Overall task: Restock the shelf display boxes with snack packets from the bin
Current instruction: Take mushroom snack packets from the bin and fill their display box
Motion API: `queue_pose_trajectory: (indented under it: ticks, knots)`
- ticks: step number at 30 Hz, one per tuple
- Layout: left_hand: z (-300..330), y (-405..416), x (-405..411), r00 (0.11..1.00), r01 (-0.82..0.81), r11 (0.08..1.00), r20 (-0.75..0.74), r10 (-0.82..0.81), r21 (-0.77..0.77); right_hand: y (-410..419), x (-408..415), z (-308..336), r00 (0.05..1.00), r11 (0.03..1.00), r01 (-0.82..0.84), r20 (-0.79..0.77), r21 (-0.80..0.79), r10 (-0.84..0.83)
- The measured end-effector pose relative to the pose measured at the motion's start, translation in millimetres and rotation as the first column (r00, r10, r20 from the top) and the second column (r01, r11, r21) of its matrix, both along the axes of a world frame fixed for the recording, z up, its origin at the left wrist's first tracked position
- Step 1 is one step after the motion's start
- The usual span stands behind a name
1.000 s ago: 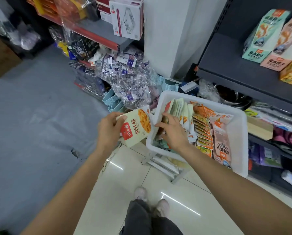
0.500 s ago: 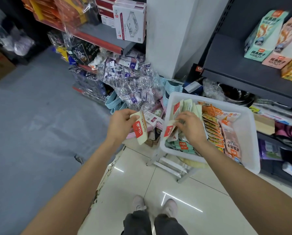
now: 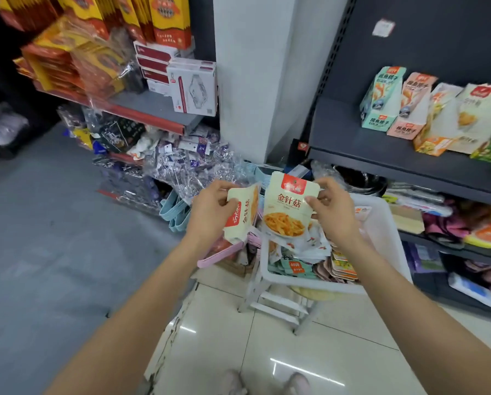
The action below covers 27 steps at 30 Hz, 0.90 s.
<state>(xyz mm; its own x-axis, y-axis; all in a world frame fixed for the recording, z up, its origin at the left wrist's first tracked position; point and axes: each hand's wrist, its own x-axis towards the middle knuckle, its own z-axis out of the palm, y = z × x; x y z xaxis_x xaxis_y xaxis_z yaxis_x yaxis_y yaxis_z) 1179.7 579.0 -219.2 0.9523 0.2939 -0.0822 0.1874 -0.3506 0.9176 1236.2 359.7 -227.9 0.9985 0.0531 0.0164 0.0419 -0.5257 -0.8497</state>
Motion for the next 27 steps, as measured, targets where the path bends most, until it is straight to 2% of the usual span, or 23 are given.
queue_pose_trajectory:
  ticks: [2,5,8,12,15,18,22,27]
  knots:
    - [7.7,-9.8,8.7,0.999,0.019,1.000,0.041,-0.018,-0.013,-13.5,-3.3,13.3,1.000,1.000,0.004,0.027,-0.009,-0.004]
    - [23.3,-32.6,22.8,0.988,0.094,0.994,0.117,-0.100,0.057,-40.0,-3.7,34.4,0.995,0.997,0.029,0.098,-0.070,-0.023]
    - [42.3,-63.9,38.6,0.971,0.130,0.973,0.176,-0.165,0.191,-75.3,1.6,52.8,0.980,0.983,0.087,0.193,-0.162,-0.055]
    - [71.4,-119.8,63.8,0.930,0.210,0.909,0.213,-0.300,0.360,-136.7,12.0,76.5,0.950,0.964,0.167,0.296,-0.206,-0.101]
    - [91.4,-172.6,81.6,0.902,0.177,0.843,0.258,-0.345,0.507,-192.3,23.8,89.7,0.926,0.953,0.216,0.354,-0.212,-0.131]
    - [106.1,-230.9,102.5,0.883,0.194,0.856,0.295,-0.365,0.480,-251.7,42.9,101.8,0.921,0.956,0.219,0.365,-0.197,-0.136]
    - [113.8,-304.9,138.4,0.868,0.279,0.854,0.265,-0.420,0.440,-328.7,70.8,118.2,0.920,0.968,0.191,0.373,-0.162,-0.119]
    - [120.6,-377.4,179.6,0.871,0.265,0.862,0.277,-0.406,0.432,-413.2,110.3,122.6,0.929,0.975,0.194,0.338,-0.109,-0.148]
